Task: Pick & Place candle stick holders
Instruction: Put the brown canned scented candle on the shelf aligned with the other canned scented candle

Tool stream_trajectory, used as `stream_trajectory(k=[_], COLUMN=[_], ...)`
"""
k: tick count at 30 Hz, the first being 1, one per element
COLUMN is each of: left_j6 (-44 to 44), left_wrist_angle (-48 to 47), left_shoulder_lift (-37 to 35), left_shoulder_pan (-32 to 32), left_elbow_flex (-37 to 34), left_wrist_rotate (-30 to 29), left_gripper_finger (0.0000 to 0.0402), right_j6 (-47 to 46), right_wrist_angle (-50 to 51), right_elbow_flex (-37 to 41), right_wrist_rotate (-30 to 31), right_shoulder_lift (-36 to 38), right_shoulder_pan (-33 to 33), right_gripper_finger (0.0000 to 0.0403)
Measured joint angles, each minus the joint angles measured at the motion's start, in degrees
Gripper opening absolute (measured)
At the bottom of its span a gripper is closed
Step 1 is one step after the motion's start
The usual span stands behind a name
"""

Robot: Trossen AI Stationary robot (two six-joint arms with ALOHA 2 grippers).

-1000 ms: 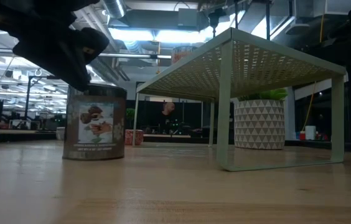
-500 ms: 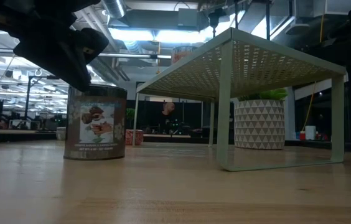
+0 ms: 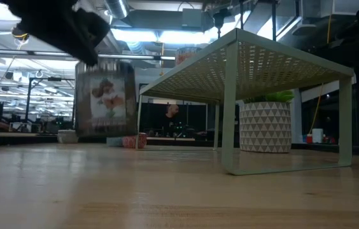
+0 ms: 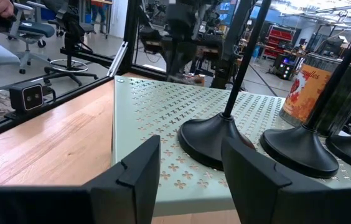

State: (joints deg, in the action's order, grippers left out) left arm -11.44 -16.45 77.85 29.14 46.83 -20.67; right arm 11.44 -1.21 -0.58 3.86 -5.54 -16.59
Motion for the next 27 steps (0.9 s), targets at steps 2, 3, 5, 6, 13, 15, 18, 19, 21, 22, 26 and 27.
stream_trajectory(k=[2, 3, 5, 6, 13, 15, 18, 19, 21, 22, 26, 27], left_j6=[0.0, 0.1, 0.6, 1.1, 3.5, 5.0, 7.5, 8.1, 9.1, 9.7, 12.8, 13.6], left_wrist_angle=[-0.8, -1.9, -4.7, -6.0, -15.1, -15.2, -16.2, -16.8, -18.8, -20.0, -21.0, -21.0], left_shoulder_lift=[-0.2, -0.1, -0.1, -0.1, -0.1, -0.1, -0.1, -0.1, -0.1, -0.1, -0.1, -0.1], left_shoulder_pan=[0.5, 1.0, 1.7, 1.9, 1.4, 0.4, -1.5, -2.2, -3.6, -4.2, -6.3, -7.0], left_elbow_flex=[1.1, 2.0, 4.3, 5.4, 14.4, 16.4, 19.5, 20.6, 22.6, 23.6, 26.8, 27.3], left_wrist_rotate=[0.0, 0.1, 0.7, 1.2, 1.0, 1.0, 1.8, 2.5, 3.2, 3.3, 3.4, 3.6], left_gripper_finger=[0.0002, 0.0002, 0.0002, 0.0002, 0.0002, 0.0002, 0.0002, 0.0002, 0.0002, 0.0002, 0.0002, 0.0002], right_j6=[0.0, 0.0, 0.0, 0.0, 0.0, 0.0, 0.0, 0.0, 0.0, 0.0, 0.0, 0.0], right_wrist_angle=[0.0, 0.0, 0.0, 0.0, 0.0, 0.0, 0.0, 0.0, 0.0, 0.0, 0.0, 0.0], right_elbow_flex=[0.0, 0.0, 0.0, 0.0, 0.0, 0.0, 0.0, 0.0, 0.0, 0.0, 0.0, 0.0], right_wrist_rotate=[0.0, 0.0, 0.0, 0.0, 0.0, 0.0, 0.0, 0.0, 0.0, 0.0, 0.0, 0.0], right_shoulder_lift=[0.0, 0.0, 0.0, 0.0, 0.0, 0.0, 0.0, 0.0, 0.0, 0.0, 0.0, 0.0], right_shoulder_pan=[0.0, 0.0, 0.0, 0.0, 0.0, 0.0, 0.0, 0.0, 0.0, 0.0, 0.0, 0.0], right_gripper_finger=[0.0171, 0.0171, 0.0171, 0.0171, 0.0171, 0.0171, 0.0171, 0.0172, 0.0172, 0.0172, 0.0172, 0.0172])
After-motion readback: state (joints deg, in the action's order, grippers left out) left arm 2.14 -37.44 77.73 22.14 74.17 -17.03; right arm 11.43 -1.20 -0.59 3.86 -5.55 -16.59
